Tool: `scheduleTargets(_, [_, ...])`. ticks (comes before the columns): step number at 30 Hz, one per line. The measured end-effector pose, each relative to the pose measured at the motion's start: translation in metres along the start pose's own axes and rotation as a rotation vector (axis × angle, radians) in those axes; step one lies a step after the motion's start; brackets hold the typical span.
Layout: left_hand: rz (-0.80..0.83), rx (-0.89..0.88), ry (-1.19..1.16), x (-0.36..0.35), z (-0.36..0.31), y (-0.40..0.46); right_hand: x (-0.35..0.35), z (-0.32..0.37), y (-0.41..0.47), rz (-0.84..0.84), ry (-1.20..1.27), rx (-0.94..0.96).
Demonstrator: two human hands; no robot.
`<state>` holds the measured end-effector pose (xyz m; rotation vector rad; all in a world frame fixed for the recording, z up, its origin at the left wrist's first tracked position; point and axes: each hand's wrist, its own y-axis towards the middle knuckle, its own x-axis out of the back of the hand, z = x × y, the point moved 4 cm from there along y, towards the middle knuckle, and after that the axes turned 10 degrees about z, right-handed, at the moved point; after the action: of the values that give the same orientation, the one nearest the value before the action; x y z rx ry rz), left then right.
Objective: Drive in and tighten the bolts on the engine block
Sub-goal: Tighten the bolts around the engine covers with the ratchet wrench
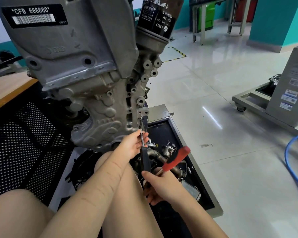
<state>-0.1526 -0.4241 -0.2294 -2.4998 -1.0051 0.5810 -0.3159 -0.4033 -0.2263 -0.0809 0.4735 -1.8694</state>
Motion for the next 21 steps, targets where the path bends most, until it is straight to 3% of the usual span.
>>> scheduleTargets(7, [-0.071, 0.039, 0.105, 0.002, 0.013, -0.002, 0.001, -0.01, 0.004, 0.058, 0.031, -0.097])
scheduleTargets(13, [-0.126, 0.085, 0.123, 0.009, 0.028, -0.003, 0.007, -0.025, 0.01, 0.092, -0.139, -0.225])
scheduleTargets(21, [-0.157, 0.108, 0.107, 0.014, 0.035, -0.002, 0.013, -0.029, 0.012, 0.118, -0.203, -0.224])
